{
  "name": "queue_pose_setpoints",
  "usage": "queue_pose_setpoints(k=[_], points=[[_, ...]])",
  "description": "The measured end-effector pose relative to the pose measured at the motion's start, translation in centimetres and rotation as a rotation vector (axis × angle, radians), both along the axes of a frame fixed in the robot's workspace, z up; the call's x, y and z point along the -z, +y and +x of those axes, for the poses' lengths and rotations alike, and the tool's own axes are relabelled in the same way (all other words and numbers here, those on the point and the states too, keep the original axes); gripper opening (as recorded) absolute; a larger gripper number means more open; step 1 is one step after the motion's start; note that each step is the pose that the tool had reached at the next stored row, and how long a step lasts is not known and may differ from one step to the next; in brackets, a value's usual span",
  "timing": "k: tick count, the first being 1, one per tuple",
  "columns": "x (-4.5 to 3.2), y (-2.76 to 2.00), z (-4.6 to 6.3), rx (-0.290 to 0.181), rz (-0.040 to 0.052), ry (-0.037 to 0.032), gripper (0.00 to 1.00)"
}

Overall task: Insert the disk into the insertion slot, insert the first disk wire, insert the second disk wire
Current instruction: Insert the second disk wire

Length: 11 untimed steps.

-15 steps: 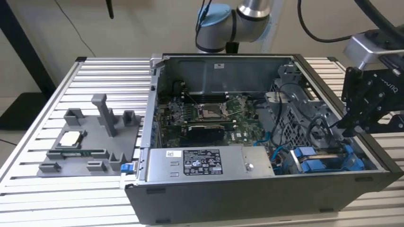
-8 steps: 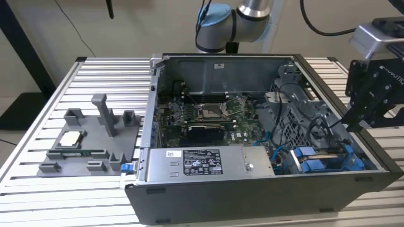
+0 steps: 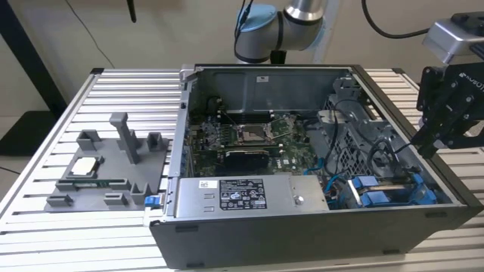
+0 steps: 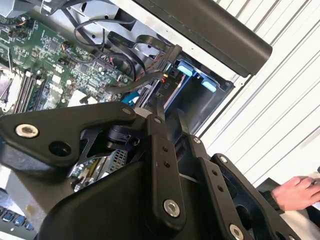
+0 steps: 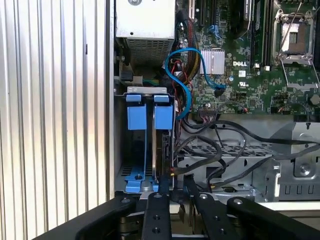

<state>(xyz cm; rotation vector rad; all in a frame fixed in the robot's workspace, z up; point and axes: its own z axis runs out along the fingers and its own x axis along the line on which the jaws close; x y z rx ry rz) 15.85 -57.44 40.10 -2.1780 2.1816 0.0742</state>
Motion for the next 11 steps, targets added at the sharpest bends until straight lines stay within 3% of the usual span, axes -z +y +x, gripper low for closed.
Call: queue_pose_setpoints(k=[6, 11], points=[[-0.01, 0.0, 0.2, 0.0, -0.0003, 0.0, 0.26], [-0.01, 0.0, 1.1, 0.0, -0.0001, 0.0006, 0.26]])
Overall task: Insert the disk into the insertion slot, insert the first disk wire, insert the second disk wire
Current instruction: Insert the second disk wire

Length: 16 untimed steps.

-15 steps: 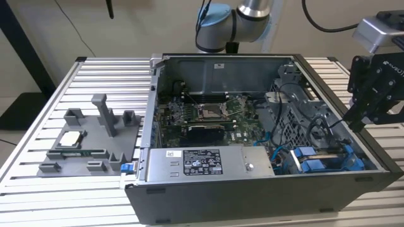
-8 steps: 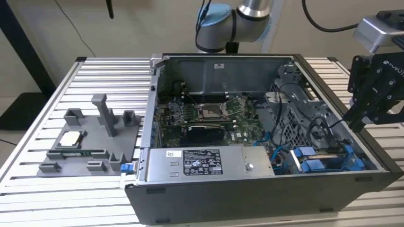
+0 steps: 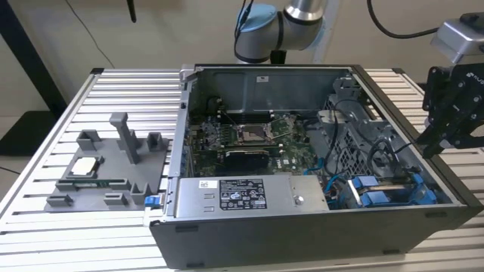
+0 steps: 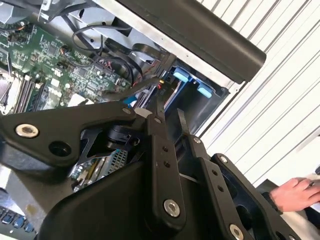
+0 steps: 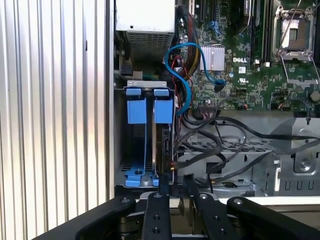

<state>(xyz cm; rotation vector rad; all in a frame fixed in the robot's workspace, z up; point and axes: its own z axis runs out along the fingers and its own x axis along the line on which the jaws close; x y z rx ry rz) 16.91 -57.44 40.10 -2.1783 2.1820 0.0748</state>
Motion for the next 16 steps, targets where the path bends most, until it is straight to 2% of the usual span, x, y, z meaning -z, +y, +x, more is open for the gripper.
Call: queue_pose_setpoints(k=[11, 16], points=[[0.08, 0.03, 1.9, 0.0, 0.0001, 0.0029, 0.26], [0.12, 0.03, 2.1, 0.0, 0.0, 0.0029, 0.26]])
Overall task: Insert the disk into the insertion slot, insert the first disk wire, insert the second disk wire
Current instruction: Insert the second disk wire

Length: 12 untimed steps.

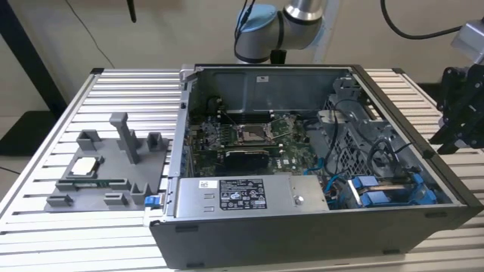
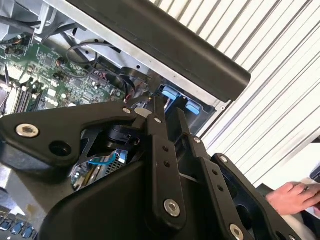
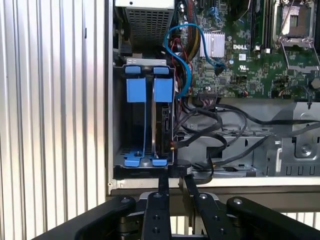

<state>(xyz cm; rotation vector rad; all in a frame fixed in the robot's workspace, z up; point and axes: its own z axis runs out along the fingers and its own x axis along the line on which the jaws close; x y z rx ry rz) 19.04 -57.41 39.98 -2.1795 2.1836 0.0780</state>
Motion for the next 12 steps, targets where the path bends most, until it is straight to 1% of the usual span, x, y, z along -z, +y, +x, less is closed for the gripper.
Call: queue_pose_setpoints(k=[5, 8, 10, 12], points=[[0.01, 0.0, 0.02, 0.0, 0.0, 0.0, 0.26], [0.15, 0.0, 0.09, 0.0, 0.0002, 0.0002, 0.26], [0.31, 0.0, 0.21, 0.0, 0.0, 0.0033, 0.26], [0.52, 0.0, 0.45, 0.0, 0.0, 0.0088, 0.26]])
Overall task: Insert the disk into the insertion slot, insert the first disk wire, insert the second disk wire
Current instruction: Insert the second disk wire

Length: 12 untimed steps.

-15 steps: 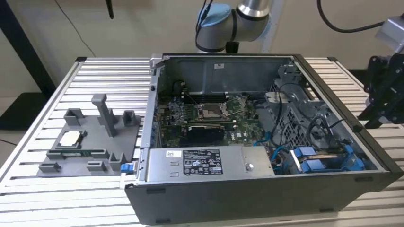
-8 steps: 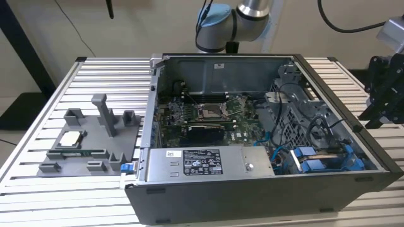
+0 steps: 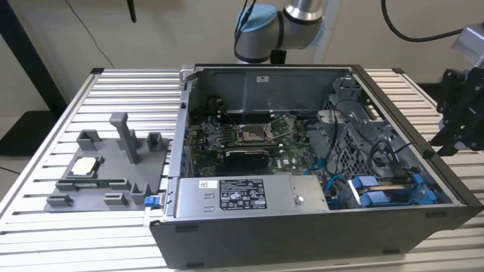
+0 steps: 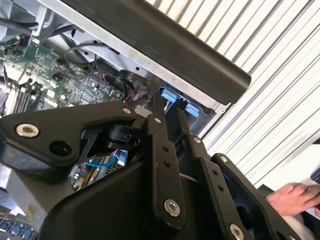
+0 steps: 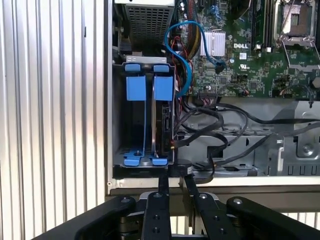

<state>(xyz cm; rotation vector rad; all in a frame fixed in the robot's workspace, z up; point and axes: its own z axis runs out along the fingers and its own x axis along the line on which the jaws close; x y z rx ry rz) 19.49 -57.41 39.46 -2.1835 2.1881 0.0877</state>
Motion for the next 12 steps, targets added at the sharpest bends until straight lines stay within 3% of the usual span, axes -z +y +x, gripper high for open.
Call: queue_pose_setpoints(k=[6, 12], points=[[0.61, 0.02, 0.43, 0.0, 0.0012, 0.0159, 0.26], [0.92, 0.09, 0.54, 0.0, 0.0114, 0.0298, 0.26]])
